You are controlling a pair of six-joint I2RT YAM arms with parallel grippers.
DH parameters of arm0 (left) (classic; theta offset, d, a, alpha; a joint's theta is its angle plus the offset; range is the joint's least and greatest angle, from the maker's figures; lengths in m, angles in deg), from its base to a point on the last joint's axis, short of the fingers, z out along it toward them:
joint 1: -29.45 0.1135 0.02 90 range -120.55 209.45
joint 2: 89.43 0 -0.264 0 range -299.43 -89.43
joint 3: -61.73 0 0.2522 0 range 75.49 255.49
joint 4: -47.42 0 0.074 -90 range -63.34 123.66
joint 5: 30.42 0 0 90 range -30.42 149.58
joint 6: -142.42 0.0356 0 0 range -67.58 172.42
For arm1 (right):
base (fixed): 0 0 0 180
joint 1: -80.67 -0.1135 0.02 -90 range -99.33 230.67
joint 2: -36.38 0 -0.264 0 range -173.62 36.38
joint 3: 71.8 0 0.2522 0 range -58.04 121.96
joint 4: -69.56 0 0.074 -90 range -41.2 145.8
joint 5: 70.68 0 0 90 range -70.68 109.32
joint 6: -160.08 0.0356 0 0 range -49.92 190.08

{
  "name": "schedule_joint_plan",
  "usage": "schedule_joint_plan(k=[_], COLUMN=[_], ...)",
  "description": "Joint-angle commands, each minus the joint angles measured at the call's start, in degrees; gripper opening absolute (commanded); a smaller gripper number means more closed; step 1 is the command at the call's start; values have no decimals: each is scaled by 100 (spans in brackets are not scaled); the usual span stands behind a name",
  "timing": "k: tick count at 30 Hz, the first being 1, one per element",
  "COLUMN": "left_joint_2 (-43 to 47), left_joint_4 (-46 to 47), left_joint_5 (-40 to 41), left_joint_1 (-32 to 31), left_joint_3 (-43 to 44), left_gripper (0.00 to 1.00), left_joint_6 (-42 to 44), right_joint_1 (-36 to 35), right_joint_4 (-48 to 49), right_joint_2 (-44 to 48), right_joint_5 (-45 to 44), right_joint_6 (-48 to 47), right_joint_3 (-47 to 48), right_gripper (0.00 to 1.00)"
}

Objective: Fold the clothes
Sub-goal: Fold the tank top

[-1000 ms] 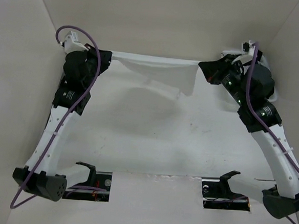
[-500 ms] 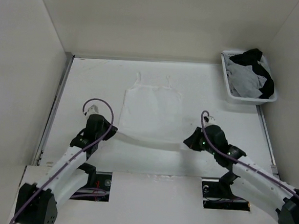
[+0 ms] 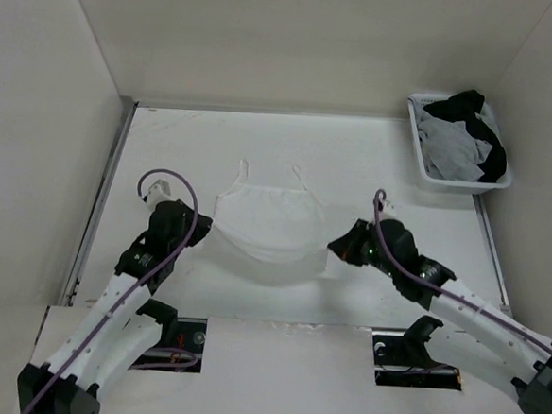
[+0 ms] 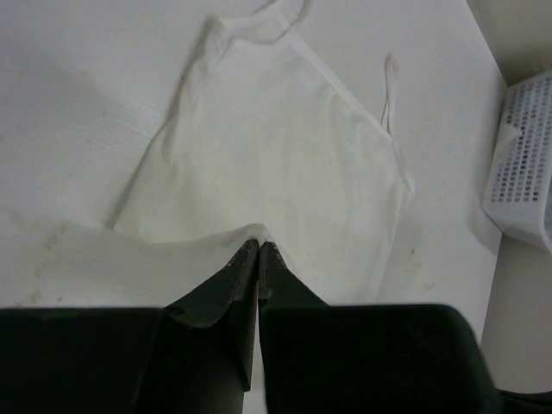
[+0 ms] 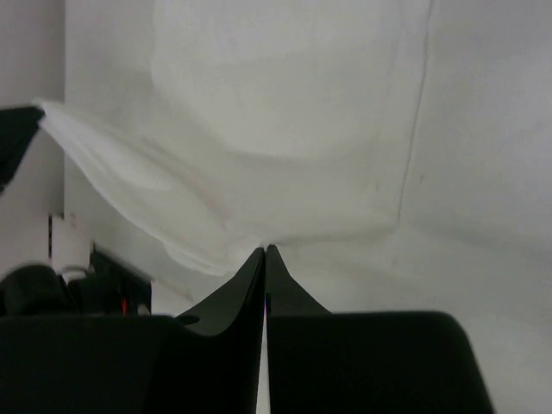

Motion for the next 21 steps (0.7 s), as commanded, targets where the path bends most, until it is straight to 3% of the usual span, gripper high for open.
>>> schedule_joint_plan(k=[1, 6, 11, 16, 18, 21], left_joint_2=[-1105, -3644, -5806, -6812, -6944, -6980], left_joint_4=[1322, 2801, 3093, 3128, 3233, 3549], left_joint_5=[272, 210, 211, 280, 272, -113], left_joint_1=[354, 891, 1058, 1163, 1243, 1313], left_joint_3=[653, 1821, 3323, 4126, 4214, 4189], left_gripper=[0, 0, 0, 4, 10, 32], left_joint_6=[325, 325, 351, 422, 439, 720], right_joint_1=[1130, 2266, 2820, 3102, 3155, 3199], right_joint_4=[1022, 1868, 1992, 1913, 1913, 1903], right_joint_2=[-961, -3000, -4890, -6376, -6816, -7038], right_joint_5=[670, 1498, 1877, 2035, 2062, 1992], right_joint_6=[-935, -1279, -1340, -1236, -1113, -981], right_joint_3=[1025, 2353, 3838, 5095, 5482, 5634], right_gripper=[5, 5, 4, 12, 16, 39])
